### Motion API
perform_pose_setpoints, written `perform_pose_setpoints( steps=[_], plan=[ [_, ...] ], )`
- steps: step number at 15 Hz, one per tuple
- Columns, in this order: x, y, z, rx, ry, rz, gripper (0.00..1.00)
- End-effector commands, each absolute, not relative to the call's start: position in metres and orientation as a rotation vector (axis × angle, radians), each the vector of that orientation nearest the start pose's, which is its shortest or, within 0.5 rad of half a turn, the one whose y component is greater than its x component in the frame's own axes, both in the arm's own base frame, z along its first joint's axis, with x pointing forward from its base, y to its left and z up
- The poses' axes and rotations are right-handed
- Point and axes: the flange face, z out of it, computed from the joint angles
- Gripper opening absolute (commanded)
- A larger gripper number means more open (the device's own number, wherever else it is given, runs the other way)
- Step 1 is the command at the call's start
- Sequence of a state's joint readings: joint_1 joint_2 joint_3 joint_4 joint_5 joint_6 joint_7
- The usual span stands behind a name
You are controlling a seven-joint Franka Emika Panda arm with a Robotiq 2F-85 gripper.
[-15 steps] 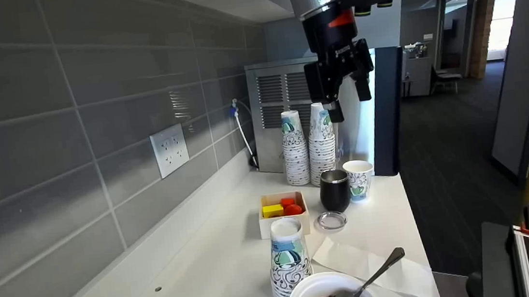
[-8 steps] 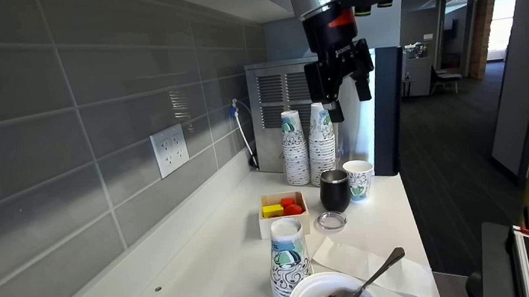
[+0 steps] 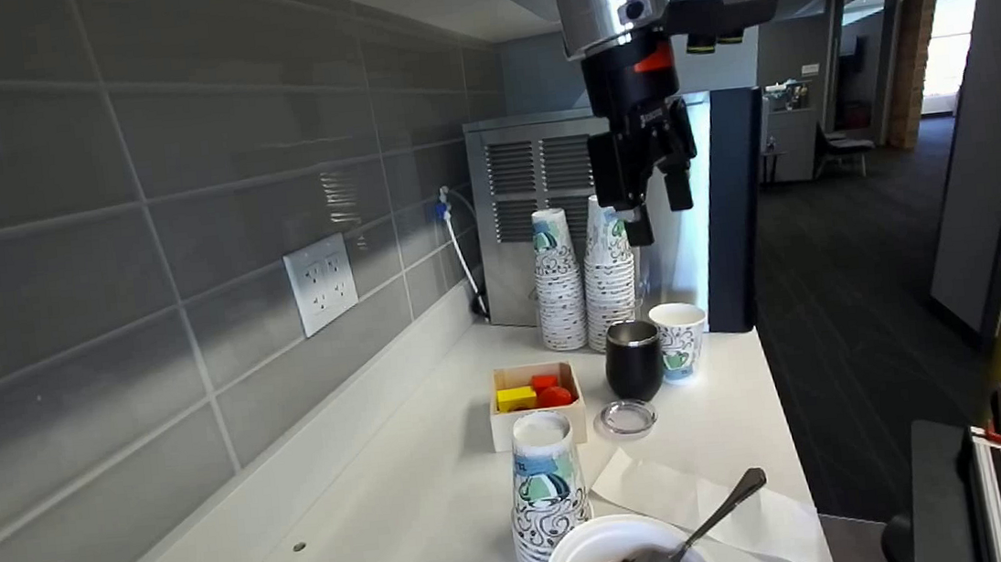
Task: Stir in the bowl
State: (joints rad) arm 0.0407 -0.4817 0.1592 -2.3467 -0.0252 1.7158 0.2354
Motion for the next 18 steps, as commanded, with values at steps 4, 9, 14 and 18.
perform_pose_setpoints(
  steps=[4, 9, 14, 18],
  plan=[
    [0.373, 0.042, 0.451, -3.091, -0.284, -0.01, 1.0],
    [0.38, 0.038, 0.394, -2.888, -0.521, 0.022, 1.0],
    [0.385, 0.052, 0.341, -2.667, -0.712, 0.219, 1.0],
    [0.388, 0.062, 0.294, -2.576, -0.798, 0.395, 1.0]
  ],
)
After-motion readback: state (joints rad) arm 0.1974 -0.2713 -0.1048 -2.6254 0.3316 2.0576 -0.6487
